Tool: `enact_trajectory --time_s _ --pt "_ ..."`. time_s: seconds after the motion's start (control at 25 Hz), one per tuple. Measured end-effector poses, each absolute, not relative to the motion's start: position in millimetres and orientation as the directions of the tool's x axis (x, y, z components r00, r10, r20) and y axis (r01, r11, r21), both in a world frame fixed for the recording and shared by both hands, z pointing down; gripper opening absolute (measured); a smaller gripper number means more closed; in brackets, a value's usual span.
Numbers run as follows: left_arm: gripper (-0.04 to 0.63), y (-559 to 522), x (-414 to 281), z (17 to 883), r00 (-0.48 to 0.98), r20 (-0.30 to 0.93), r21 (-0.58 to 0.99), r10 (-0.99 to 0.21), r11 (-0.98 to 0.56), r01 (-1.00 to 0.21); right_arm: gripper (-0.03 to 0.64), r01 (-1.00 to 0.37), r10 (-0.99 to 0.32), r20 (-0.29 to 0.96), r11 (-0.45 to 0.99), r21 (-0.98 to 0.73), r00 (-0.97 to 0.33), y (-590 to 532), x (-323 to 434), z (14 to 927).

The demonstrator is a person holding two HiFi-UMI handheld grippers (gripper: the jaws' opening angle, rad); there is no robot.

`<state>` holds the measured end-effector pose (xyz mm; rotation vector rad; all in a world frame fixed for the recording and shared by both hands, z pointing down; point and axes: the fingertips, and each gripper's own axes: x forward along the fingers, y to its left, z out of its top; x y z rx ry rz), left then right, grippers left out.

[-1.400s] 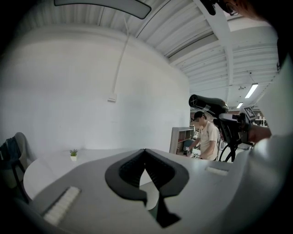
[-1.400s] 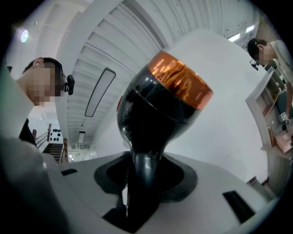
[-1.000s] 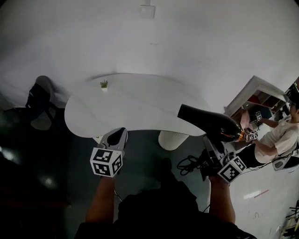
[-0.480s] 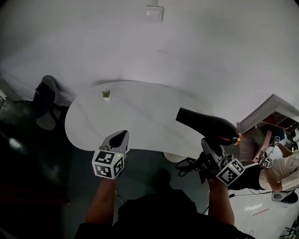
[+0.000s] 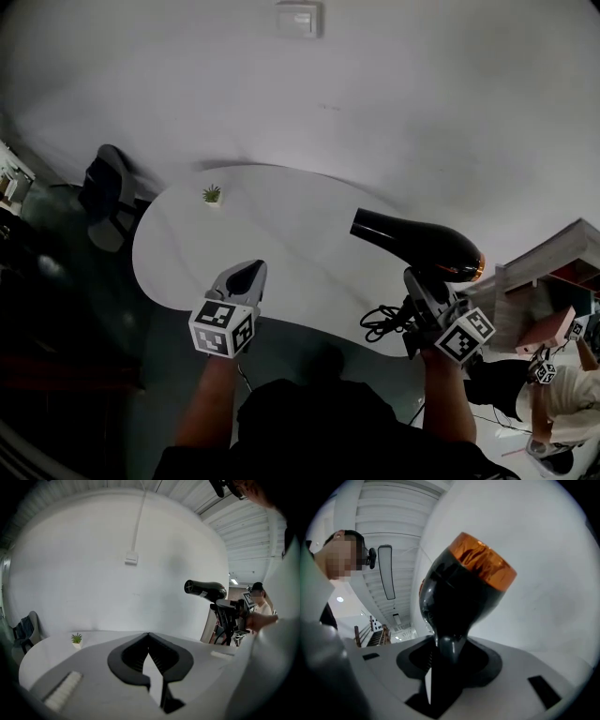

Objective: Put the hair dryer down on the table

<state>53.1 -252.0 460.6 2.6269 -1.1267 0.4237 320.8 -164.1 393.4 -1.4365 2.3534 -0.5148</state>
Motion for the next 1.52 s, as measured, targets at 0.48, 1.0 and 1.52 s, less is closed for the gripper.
enact_trajectory --time_s 0.48,1.0,1.52 --pt "0.012 -291 31 465 0.65 0.366 0.136 -0.666 -0.652 -0.746 0.163 -0.784 -0.884 -0.011 0.419 -0.457 -0.466 -212 292 410" --pt "0.011 -326 -16 481 0.662 0.342 0.156 -0.667 -0.654 -0.74 0.163 -0.791 -0.863 0.055 0.433 -0.432 -0.503 -263 226 418" --pt "0.011 -376 -42 482 0.607 0.353 0.155 -0.712 -0.595 -0.789 0.163 -0.734 -0.771 0.123 0.527 -0.428 -0.625 -358 192 449"
